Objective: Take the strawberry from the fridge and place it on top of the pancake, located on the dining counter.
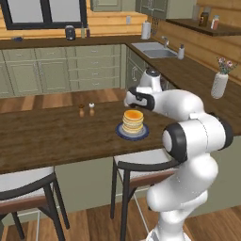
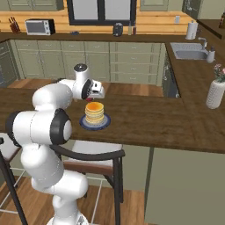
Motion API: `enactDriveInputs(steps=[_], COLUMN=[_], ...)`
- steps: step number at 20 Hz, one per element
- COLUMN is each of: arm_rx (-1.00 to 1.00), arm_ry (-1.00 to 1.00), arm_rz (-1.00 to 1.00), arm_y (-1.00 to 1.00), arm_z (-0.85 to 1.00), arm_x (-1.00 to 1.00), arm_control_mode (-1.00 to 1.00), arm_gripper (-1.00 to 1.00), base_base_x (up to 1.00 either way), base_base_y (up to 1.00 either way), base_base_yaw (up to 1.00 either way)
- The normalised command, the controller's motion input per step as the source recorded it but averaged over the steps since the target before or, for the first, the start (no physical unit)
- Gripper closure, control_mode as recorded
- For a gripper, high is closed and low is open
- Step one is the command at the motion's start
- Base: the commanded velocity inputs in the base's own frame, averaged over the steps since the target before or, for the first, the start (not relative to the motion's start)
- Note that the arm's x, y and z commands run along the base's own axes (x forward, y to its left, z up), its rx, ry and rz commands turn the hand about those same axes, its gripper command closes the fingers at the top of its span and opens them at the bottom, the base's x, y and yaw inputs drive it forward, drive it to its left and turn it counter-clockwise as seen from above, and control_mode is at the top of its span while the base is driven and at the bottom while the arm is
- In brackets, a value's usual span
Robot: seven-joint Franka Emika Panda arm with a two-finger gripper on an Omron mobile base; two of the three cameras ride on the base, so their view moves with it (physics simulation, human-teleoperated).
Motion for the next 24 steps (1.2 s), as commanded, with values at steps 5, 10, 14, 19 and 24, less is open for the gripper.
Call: enactDriveInputs(steps=[5, 10, 14, 19, 24], arm_rx=[-0.01, -0.01, -0.02, -0.03, -0.05], arm_ry=[0.01, 0.02, 0.0, 0.0, 0.0], arm_rz=[0.0, 0.0, 0.01, 0.0, 0.0], arm_y=[0.03, -0.02, 0.0, 0.0, 0.0], arm_z=[-0.43, -0.28, -0.32, -0.22, 0.03], arm_x=[0.79, 0.12, 0.0, 0.08, 0.33], arm_control_mode=[-1.0, -1.0, -1.0, -1.0, -1.0], arm_gripper=[1.0, 1.0, 1.0, 1.0, 1.0], base_base_x=[0.0, 0.0, 0.0, 0.0, 0.0], base_base_y=[0.0, 0.0, 0.0, 0.0, 0.0], base_base_yaw=[0.0, 0.0, 0.0, 0.0, 0.0])
